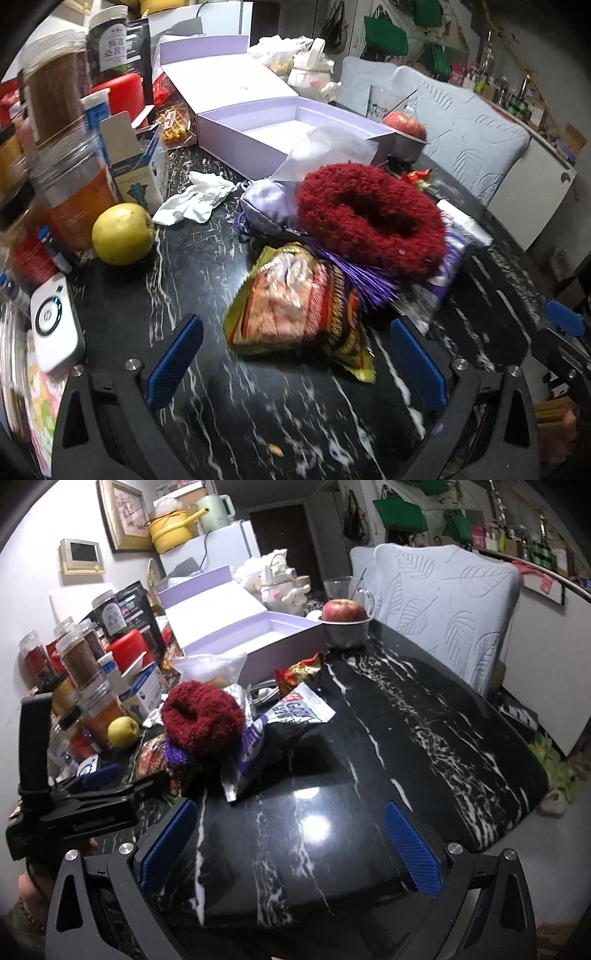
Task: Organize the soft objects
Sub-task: 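Grasp the shrimp snack bag with the left gripper while the right grasps the GOZKI packet, then lift both held packets and carry them over the lavender gift box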
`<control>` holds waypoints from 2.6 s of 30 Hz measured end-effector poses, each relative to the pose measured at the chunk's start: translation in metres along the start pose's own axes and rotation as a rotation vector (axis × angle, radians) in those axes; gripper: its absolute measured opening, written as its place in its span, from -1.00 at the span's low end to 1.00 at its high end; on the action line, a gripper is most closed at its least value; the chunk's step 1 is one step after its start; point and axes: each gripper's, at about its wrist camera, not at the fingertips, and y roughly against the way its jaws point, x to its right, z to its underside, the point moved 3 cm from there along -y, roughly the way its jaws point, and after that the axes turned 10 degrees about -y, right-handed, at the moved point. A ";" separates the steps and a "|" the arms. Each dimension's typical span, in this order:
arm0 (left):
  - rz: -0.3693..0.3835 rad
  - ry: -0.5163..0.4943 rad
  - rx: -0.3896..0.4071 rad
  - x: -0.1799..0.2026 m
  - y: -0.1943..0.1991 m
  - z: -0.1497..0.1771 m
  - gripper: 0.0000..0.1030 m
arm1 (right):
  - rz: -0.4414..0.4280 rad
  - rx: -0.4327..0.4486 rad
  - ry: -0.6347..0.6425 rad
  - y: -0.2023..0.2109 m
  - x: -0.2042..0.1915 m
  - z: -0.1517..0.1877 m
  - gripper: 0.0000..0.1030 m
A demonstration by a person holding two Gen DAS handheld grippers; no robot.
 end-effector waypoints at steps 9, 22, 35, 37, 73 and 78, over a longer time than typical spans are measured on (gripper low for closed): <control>0.038 -0.035 -0.042 -0.006 -0.030 -0.011 0.98 | 0.003 -0.051 0.009 -0.038 -0.001 -0.010 0.99; 0.183 0.004 -0.060 -0.016 -0.040 -0.015 0.24 | -0.025 -0.079 0.000 -0.080 -0.009 -0.027 0.99; 0.134 0.032 -0.105 -0.043 -0.016 0.009 0.23 | -0.081 -0.101 -0.059 -0.111 -0.015 -0.037 0.23; 0.125 0.044 -0.111 -0.047 -0.013 0.013 0.23 | -0.098 -0.099 -0.069 -0.111 -0.015 -0.037 0.08; 0.151 -0.037 0.082 -0.006 0.073 0.004 0.23 | -0.194 0.008 0.032 0.000 -0.025 -0.001 -0.20; 0.152 -0.061 0.140 -0.002 0.086 -0.016 0.23 | -0.201 0.050 0.066 0.019 -0.032 -0.011 -0.20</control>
